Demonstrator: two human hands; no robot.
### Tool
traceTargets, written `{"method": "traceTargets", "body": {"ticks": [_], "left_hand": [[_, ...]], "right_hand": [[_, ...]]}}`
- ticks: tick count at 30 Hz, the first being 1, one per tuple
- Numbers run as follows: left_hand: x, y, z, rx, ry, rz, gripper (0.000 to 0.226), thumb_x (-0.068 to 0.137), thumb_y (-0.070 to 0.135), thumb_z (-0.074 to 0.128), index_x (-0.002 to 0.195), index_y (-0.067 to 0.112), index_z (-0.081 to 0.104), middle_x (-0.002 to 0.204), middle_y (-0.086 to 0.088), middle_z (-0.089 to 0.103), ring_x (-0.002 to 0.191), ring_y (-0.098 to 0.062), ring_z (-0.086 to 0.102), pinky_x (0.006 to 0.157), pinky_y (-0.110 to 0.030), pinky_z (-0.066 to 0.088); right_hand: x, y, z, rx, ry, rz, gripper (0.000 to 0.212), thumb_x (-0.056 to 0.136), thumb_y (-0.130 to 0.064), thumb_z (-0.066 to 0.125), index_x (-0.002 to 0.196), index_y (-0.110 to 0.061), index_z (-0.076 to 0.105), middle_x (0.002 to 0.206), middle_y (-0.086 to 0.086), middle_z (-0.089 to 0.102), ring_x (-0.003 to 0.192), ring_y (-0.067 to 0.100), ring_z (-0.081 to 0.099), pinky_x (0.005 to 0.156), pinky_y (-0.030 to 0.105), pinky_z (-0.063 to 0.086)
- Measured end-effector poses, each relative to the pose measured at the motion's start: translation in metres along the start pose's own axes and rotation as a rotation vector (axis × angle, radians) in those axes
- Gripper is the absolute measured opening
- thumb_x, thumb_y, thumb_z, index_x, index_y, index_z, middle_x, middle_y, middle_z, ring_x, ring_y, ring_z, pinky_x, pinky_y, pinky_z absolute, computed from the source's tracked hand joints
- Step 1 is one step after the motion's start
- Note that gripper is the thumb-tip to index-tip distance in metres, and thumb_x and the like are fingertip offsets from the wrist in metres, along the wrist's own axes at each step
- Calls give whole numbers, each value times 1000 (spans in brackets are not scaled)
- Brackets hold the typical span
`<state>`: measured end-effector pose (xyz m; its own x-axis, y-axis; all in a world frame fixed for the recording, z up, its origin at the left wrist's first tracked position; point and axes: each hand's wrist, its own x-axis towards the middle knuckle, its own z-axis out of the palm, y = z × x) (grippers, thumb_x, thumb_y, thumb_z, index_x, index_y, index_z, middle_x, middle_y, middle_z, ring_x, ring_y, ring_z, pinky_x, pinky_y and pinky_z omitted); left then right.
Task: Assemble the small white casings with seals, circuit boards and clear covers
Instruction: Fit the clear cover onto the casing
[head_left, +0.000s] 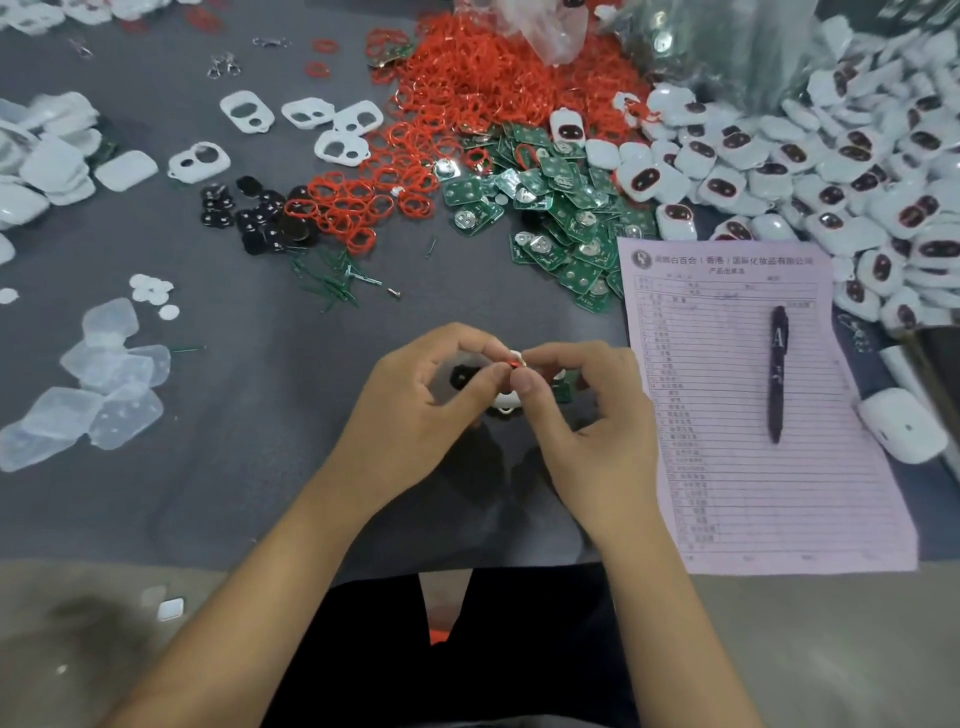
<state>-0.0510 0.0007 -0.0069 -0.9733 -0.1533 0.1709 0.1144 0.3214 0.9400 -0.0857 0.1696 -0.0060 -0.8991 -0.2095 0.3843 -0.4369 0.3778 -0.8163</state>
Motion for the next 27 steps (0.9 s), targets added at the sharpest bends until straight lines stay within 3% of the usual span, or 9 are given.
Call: {"method": "traceTargets", "body": {"ticks": [4,8,10,12,14,18,24,27], "left_hand": [[0,-1,1,-41,-8,6,7,100,26,69,102,32,71,90,18,73,71,-2,69,63,-11,49],[1,-3,0,-88,61,-53,10,101,27,67,110,32,68,84,10,73,58,-8,65,56,-14,48],[2,-4,0,-159,90,-92,10,102,32,65,112,31,65,87,5,76,54,-11,63,51,-18,48],[2,-5,-1,-224,128,-102,8,104,34,62,103,27,63,88,0,77,51,-11,59,45,-21,45],[2,-6,-2,-249,148,-101,19,105,39,59,94,23,62,86,0,76,47,-11,55,42,-22,42],[2,-5,-2,-272,160,-97,29,103,48,53,88,24,61,79,1,73,42,-10,50,40,-19,38],[1,-2,-2,-110,170,-87,31,101,51,56,83,27,62,69,4,65,47,-11,55,45,-21,43],[-2,-3,-5,100,179,-65,27,102,48,60,86,27,65,73,8,65,60,-7,63,58,-14,45]], "right_hand": [[0,2,0,38,28,70,3,95,-31,71,96,-33,72,91,-19,67,92,13,62,77,12,40],[0,4,0,93,91,164,8,96,-35,67,92,-43,69,93,-18,69,88,15,65,75,21,47],[0,5,1,109,142,189,8,97,-33,68,92,-39,70,88,-12,69,80,13,62,71,23,45],[0,7,0,121,176,218,6,98,-31,68,94,-31,72,82,-11,66,73,9,56,68,19,41],[0,8,-1,137,187,243,7,99,-30,69,94,-27,73,79,-13,64,71,9,54,67,17,40],[1,4,-1,153,183,246,10,99,-27,69,92,-33,71,79,-17,66,68,7,55,64,13,41],[2,4,-1,147,169,253,11,99,-26,69,92,-33,71,84,-11,71,71,13,60,65,16,45],[2,3,-1,156,152,247,15,99,-24,69,91,-36,70,88,-13,73,78,14,66,68,16,47]]}}
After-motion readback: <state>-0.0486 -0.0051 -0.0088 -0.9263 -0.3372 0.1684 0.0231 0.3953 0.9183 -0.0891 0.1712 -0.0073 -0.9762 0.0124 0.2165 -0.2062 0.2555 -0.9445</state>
